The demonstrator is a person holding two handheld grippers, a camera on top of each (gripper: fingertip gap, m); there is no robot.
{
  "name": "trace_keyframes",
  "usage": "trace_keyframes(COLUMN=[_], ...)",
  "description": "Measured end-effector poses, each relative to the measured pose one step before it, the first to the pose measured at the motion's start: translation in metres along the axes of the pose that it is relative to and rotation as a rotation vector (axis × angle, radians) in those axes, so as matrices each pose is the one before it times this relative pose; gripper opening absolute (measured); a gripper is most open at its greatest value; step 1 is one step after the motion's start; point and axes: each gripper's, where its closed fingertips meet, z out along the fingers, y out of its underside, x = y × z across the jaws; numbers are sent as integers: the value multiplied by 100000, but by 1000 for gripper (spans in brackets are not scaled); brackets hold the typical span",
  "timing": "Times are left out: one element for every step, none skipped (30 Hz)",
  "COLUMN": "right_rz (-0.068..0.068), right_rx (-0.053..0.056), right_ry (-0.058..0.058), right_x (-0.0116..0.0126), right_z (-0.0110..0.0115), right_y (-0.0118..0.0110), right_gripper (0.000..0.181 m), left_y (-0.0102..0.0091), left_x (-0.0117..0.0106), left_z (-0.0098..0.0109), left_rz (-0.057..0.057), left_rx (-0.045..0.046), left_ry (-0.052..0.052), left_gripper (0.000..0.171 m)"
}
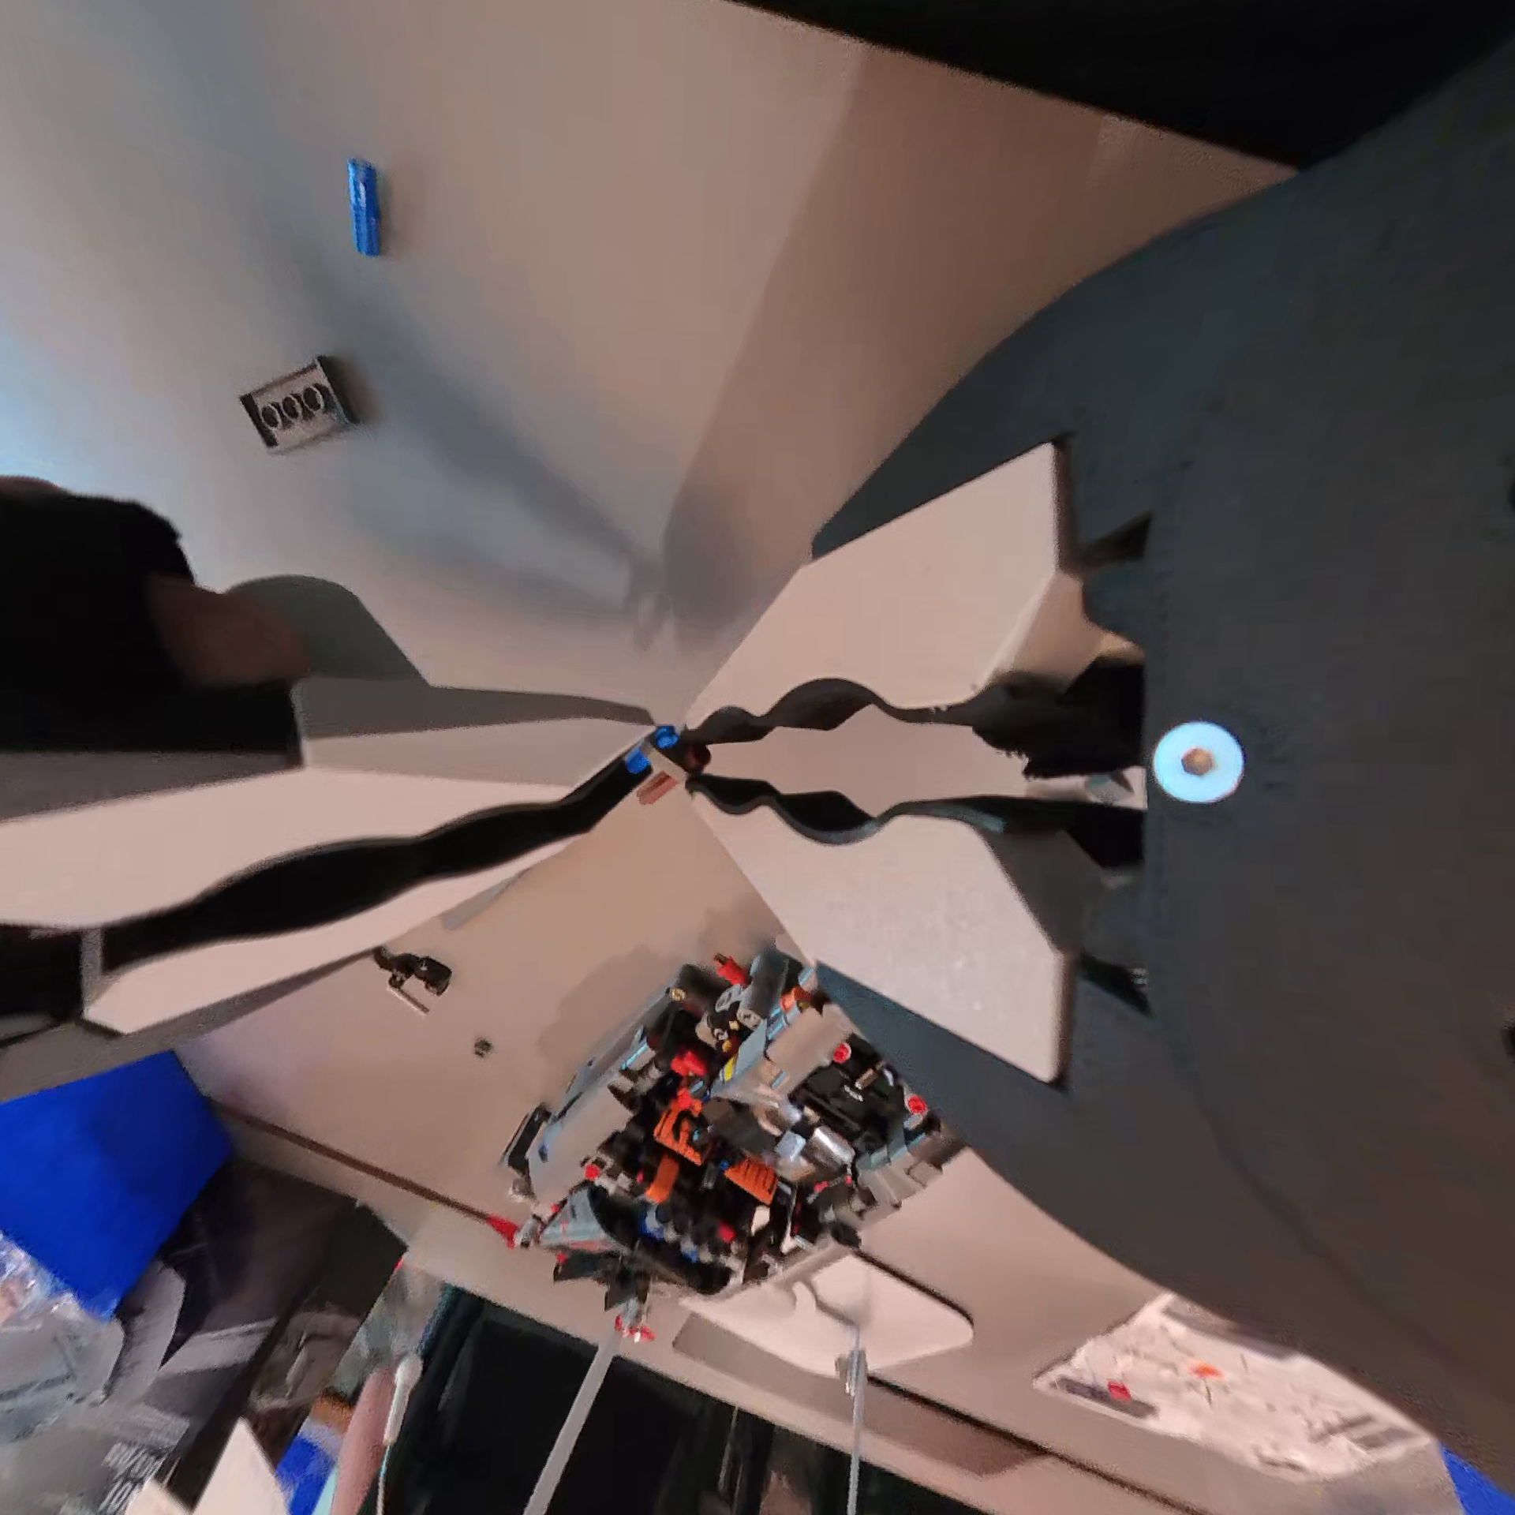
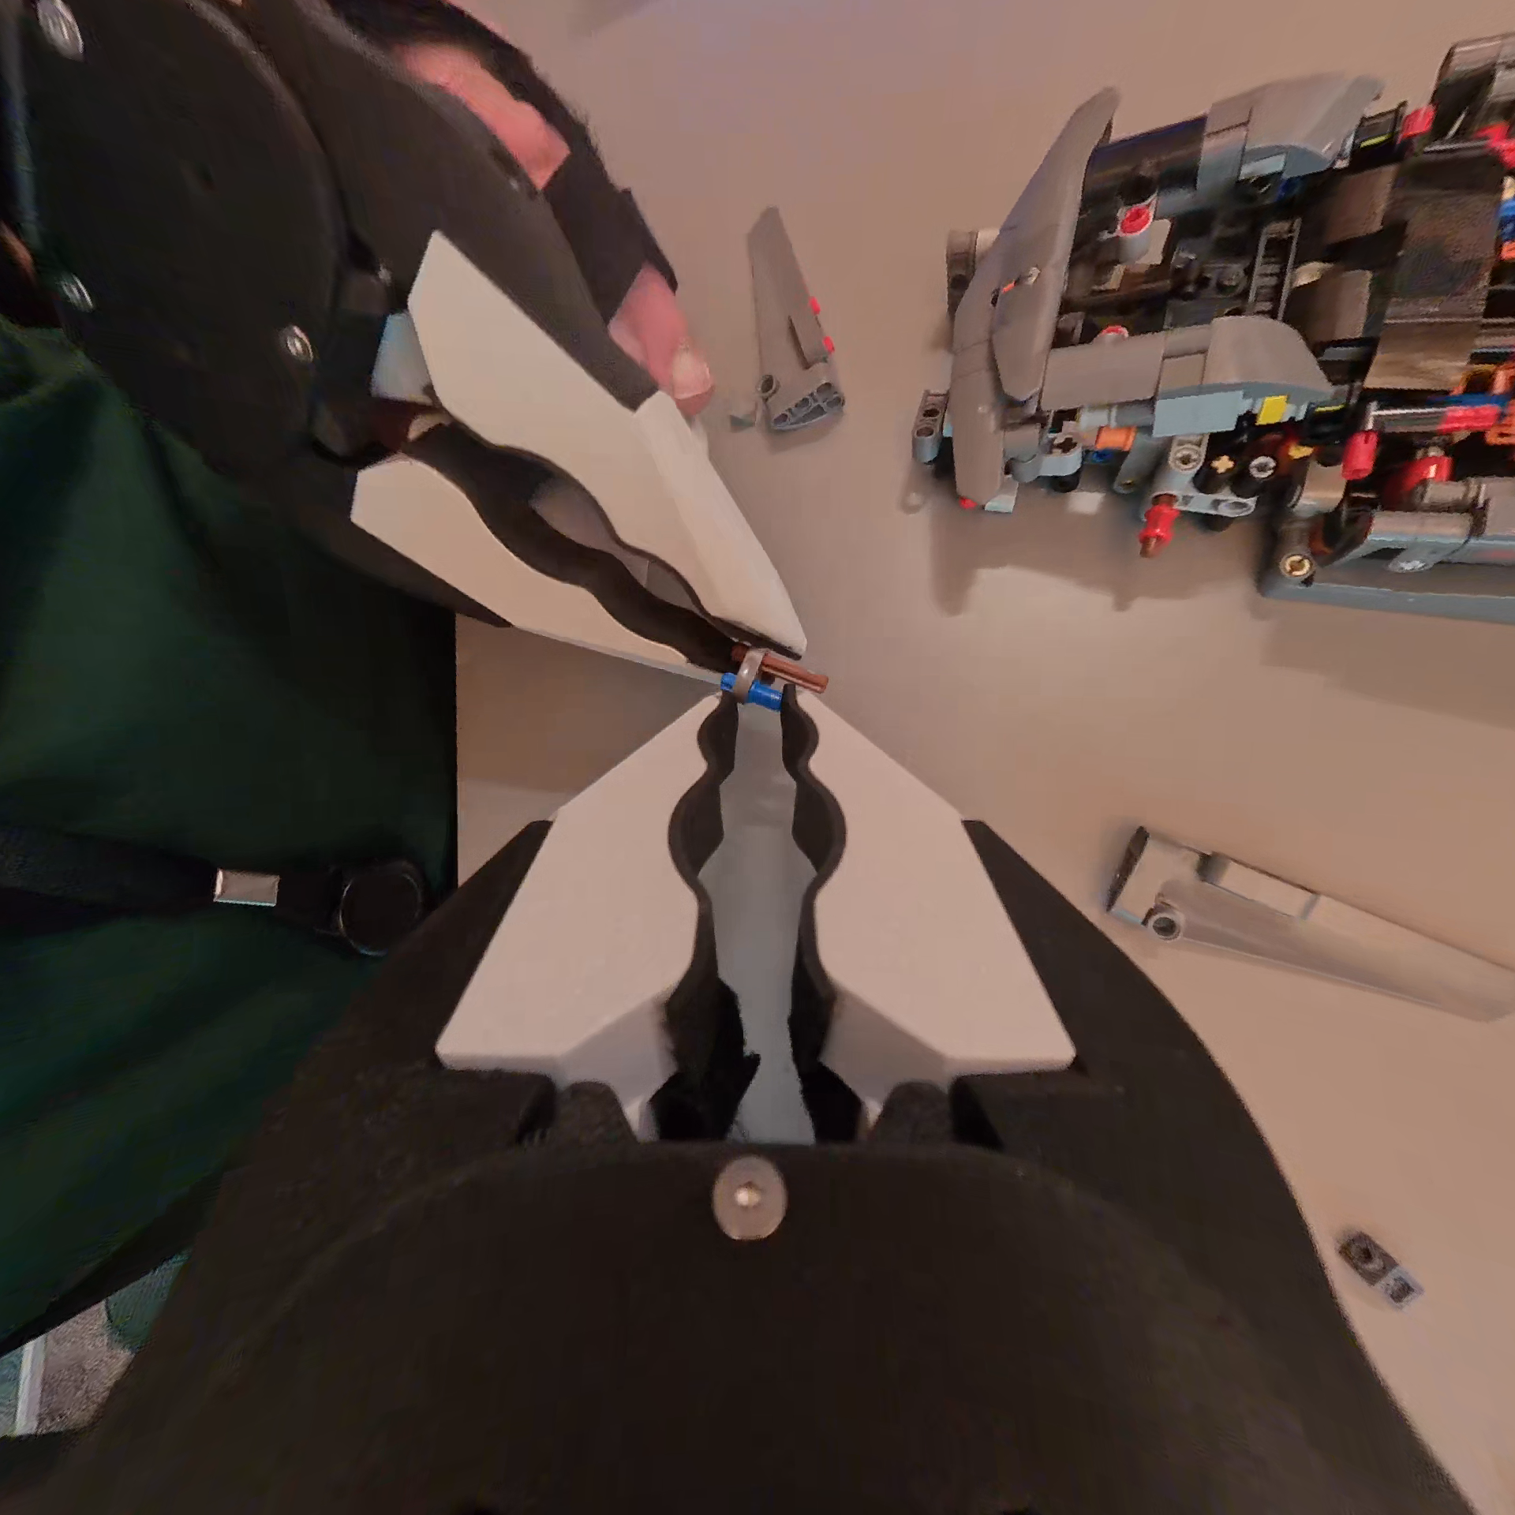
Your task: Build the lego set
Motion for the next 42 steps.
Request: trace_keyframes(right_rz=[234,-382,-784,-398,246,-280,-1938,-2817,-2062,-1099,-179,165,55,707,1638,1737,1768,2168,1801,783,389,-65,-425,-472,-56,156,131,449,487,703,831,-252,-248,177,-100,-169,286,-71,-214,46,-56,-26], right_rx=[1013,593,1391,3699,4636,4051,3835,2642,1804,1341,2132,1735,1763,2805,2753,3160,3651,3139,2461,2036,1256,1006,757,414,283,281,91,-302,-373,-709,-2095,-1901,-1720,-2385,-2524,-1843,-2027,-2260,-2070,-2395,-2796,-2382], right_ry=[-218,222,596,1415,2048,2978,3212,596,-216,-672,-1169,-1670,-1028,-1143,-2207,-2010,-1469,-2981,-3138,-2054,-2104,-2327,-1722,-531,-1054,-1184,-652,-1056,-734,117,347,810,121,-365,240,154,-676,-37,156,-244,-178,-428], right_x=[-24,-15,17,159,299,443,375,-113,-224,-240,-223,-224,-96,-79,-159,-91,19,-182,-229,-144,-221,-338,-284,-105,-148,-142,-76,-114,-75,38,54,77,-23,-69,36,32,-59,7,21,-32,-23,-61], right_z=[-148,-131,-229,-387,-470,-507,-479,-325,-163,-76,-119,-93,-123,-184,-200,-192,-167,-133,-101,-67,-31,17,48,31,-29,-34,-39,-59,-78,-44,24,44,73,99,93,58,66,75,69,99,135,164], right_y=[-281,-188,-303,-645,-775,-673,-542,-329,-225,-184,-283,-186,-144,-271,-265,-298,-351,-293,-216,-170,-75,-77,-81,-37,-48,-71,-32,17,9,28,159,92,49,116,114,6,19,42,3,54,130,85], right_gripper=[9,9,9,14,23,29,28,26,26,26,25,24,24,23,22,18,14,15,14,13,11,8,5,5,4,4,4,3,2,2,2,2,2,2,2,2,2,2,2,2,2,2], left_y=[30,-64,-188,-103,-122,-399,-631,-653,-657,-455,-407,-666,-502,-376,-301,-233,-177,-86,51,-64,-84,-51,-31,-54,-1,16,-30,-25,-53,-53,-28,92,6,-62,-133,-172,-18,188,297,171,34,141], left_x=[-174,-197,-175,-147,-202,-158,-50,152,261,67,189,342,136,240,237,219,415,581,567,147,152,188,143,95,163,136,19,0,-148,-154,-10,-34,79,74,-18,45,-148,-162,-99,-45,99,-9], left_z=[-64,-93,-134,-114,-106,-190,-251,-216,-184,-160,-147,-235,-217,-178,-127,-85,-53,29,91,28,-17,1,5,-32,-14,43,16,-24,-104,-151,-179,-113,-115,-145,-157,-145,-101,-1,51,56,53,76], left_rz=[395,-2774,-4721,-6078,-6590,-7307,-8838,-9527,-9046,-8034,-6482,-7342,-7209,-5444,-4609,-4013,-2584,-2064,-2282,-1546,-1280,-1388,-1066,-1018,-793,-347,-144,547,1518,2030,2393,2430,2045,2392,3149,3533,3974,4440,3709,3579,3123,1697], left_rx=[-269,698,2068,1463,1483,3453,4731,4636,4451,3519,3577,5221,4079,3131,2739,2085,1832,1090,105,1119,1051,805,647,789,405,247,457,28,-69,-266,-663,-1659,-1332,-1299,-989,-1016,-2373,-3710,-4242,-3137,-1659,-2105], left_ry=[-1453,-135,1138,2251,2459,3079,4447,6208,6773,5214,5643,6515,4858,4839,4304,3737,4259,4923,4738,1762,1825,2130,1521,1175,1590,952,96,-252,-1933,-2210,-1309,-1921,-1338,-1360,-2233,-1893,-3336,-3400,-2680,-2475,-1140,-1141], left_gripper=[6,5,5,5,5,5,5,5,5,5,5,5,5,5,5,5,5,5,5,5,5,5,5,5,5,5,5,5,5,5,9,11,13,17,20,21,21,21,18,15,11,9])
